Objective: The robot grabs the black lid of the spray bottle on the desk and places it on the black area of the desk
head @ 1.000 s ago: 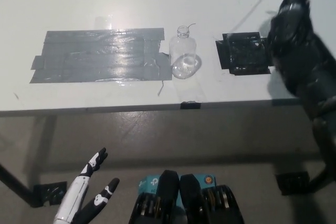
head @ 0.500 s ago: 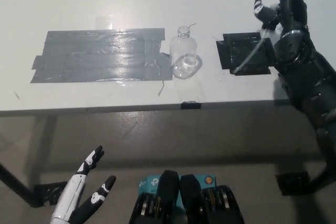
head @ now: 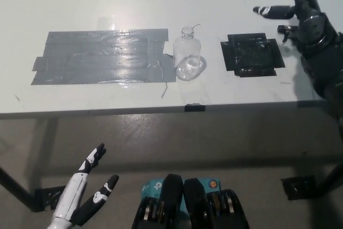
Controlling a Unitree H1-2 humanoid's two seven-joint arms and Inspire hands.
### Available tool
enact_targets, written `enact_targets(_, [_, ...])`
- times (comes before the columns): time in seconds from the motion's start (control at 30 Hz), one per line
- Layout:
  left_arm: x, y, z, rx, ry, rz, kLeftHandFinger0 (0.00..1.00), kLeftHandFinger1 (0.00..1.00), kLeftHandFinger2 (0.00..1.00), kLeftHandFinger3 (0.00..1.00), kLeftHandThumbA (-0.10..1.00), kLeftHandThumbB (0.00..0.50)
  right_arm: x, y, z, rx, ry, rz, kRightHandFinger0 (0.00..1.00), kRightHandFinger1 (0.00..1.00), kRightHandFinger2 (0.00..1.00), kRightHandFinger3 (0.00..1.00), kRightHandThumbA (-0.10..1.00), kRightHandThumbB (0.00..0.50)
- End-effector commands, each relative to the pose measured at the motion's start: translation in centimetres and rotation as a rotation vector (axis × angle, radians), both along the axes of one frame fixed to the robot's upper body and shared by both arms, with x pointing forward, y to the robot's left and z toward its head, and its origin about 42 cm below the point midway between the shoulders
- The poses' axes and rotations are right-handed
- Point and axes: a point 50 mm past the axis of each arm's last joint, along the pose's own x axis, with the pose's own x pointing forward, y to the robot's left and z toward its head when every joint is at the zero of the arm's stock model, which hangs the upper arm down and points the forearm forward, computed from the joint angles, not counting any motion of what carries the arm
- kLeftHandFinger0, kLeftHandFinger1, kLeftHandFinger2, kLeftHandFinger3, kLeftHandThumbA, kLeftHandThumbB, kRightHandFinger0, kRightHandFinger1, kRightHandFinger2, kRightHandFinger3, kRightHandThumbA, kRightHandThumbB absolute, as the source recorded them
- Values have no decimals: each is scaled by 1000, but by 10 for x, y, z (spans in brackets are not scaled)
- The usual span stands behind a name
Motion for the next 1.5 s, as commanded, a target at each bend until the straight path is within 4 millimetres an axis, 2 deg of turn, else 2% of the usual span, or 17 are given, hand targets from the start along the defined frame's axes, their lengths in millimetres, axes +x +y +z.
enact_targets(0.0, [17,-3,20,-6,-80,-3,1000,1000,1000,1000,852,137,9,5,108,12,-264,69,1000,1000,1000,1000,930,475])
enact_targets(0.03, [23,-5,23,-10,-94,-7,1000,1000,1000,1000,856,125,5,7,135,-11,-346,101,1000,1000,1000,1000,1000,461])
enact_targets(0.13, [37,-9,32,-17,-123,-13,1000,1000,1000,1000,880,128,-8,8,175,-23,-474,148,1000,1000,1000,1000,1000,440])
enact_targets(0.2, [46,-10,38,-23,-134,-27,1000,1000,1000,1000,923,126,-45,15,199,5,-641,257,1000,1000,1000,1000,1000,407])
enact_targets(0.27, [51,-10,43,-33,-153,-36,1000,1000,1000,1000,946,123,-89,24,195,11,-756,330,1000,1000,1000,1000,1000,406])
enact_targets(0.33, [55,-12,47,-2,-157,-32,1000,1000,1000,1000,1000,142,-134,33,171,84,-856,378,1000,1000,1000,1000,1000,387])
enact_targets(0.37, [56,-14,48,7,-158,-31,1000,1000,1000,1000,1000,149,-143,34,167,98,-875,385,1000,1000,1000,1000,1000,384])
enact_targets(0.43, [60,-15,52,35,-175,-28,1000,1000,1000,1000,1000,141,-187,41,124,131,-913,417,1000,1000,1000,1000,1000,352])
enact_targets(0.47, [62,-16,53,38,-181,-28,1000,1000,1000,1000,1000,144,-192,41,120,134,-917,419,1000,1000,1000,1000,1000,351])
enact_targets(0.53, [67,-17,56,37,-193,-22,1000,1000,1000,1000,1000,137,-214,44,82,217,-898,439,1000,1000,1000,1000,1000,329])
enact_targets(0.6, [75,-17,61,38,-204,-25,1000,1000,1000,1000,1000,136,-227,41,48,271,-867,442,1000,1000,1000,1000,980,311])
enact_targets(0.7, [79,-19,63,44,-212,-28,1000,1000,1000,1000,1000,133,-241,36,19,273,-839,420,1000,1000,1000,1000,995,283])
enact_targets(0.93, [69,-19,51,35,-180,-33,1000,1000,1000,1000,1000,127,-273,33,-76,410,-632,335,1000,1000,1000,1000,924,248])
enact_targets(1.0, [61,-21,43,43,-164,-36,1000,1000,1000,1000,1000,127,-283,32,-113,439,-553,295,1000,1000,1000,1000,903,239])
enact_targets(1.13, [35,-21,24,31,-118,-26,1000,1000,1000,1000,1000,134,-301,30,-158,416,-425,248,1000,1000,1000,1000,908,244])
enact_targets(1.33, [-9,-20,-4,32,-37,-4,1000,1000,1000,1000,1000,136,-335,26,-194,388,-290,244,1000,1000,1000,1000,897,243])
enact_targets(1.47, [-20,-17,-10,34,-12,-2,1000,1000,1000,1000,1000,138,-343,28,-205,394,-263,244,1000,1000,1000,1000,868,248])
